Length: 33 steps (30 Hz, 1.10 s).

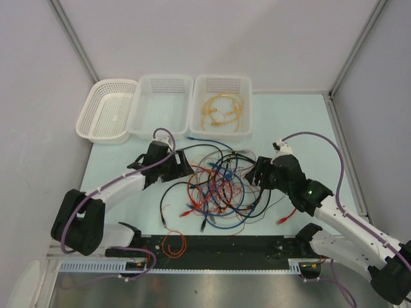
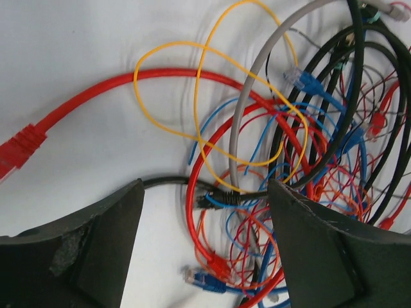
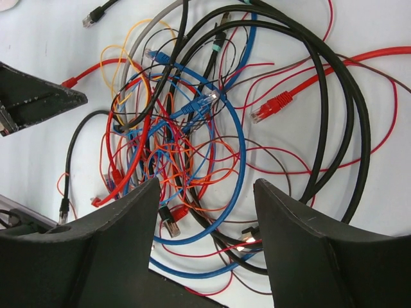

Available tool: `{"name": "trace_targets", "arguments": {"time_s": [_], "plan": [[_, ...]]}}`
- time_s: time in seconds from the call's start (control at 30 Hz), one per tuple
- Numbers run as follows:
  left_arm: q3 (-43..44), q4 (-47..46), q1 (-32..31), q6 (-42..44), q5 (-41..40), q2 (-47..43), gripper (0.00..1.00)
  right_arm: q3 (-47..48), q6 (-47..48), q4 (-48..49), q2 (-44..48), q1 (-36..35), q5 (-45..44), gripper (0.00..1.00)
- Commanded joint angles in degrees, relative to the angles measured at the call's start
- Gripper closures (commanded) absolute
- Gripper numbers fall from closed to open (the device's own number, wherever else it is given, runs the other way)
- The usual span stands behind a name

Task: Untangle the cables

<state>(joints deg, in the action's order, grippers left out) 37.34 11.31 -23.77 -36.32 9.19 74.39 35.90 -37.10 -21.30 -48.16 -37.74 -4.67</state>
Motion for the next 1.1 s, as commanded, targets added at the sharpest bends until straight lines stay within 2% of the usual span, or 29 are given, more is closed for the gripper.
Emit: {"name": "trace_targets", "arguments": {"time_s": [0.0, 0.27, 0.43, 0.77, 0.93, 1.03, 1.07], "plan": [[3.5, -8.4, -0.6, -4.7, -0.9, 3.3, 0.18, 0.5, -0.2, 0.8, -0.5, -0.8, -3.9, 0.35], [13.8, -8.0, -1.2, -7.2, -3.3, 15.6, 0.23, 0.2, -0.9, 0.9, -1.3, -2.1, -4.7, 0.35], [18.8, -6.0, -1.7, -9.5, -1.9, 21.8, 0.28, -0.2, -0.6, 0.6, -1.1, -2.2, -5.4, 0.35], [16.5, -6.5, -2.7, -11.1, -1.0, 22.5, 0.29, -1.3, 0.8, 0.5, -0.2, -1.0, -5.4, 0.35], [18.6, -6.8, -2.7, -11.9, -0.2, 26.7, 0.31, -1.4, 1.0, -0.1, 0.3, -0.4, -5.0, 0.35], [19.8, -7.0, -2.4, -12.0, -0.4, 29.7, 0.40, -1.4, 1.2, -1.4, 1.5, 0.1, -5.3, 0.35], [20.0, -7.1, -2.1, -12.0, -0.4, 30.6, 0.50, -1.6, 1.2, -1.6, 2.2, 0.5, -5.3, 0.35]]}}
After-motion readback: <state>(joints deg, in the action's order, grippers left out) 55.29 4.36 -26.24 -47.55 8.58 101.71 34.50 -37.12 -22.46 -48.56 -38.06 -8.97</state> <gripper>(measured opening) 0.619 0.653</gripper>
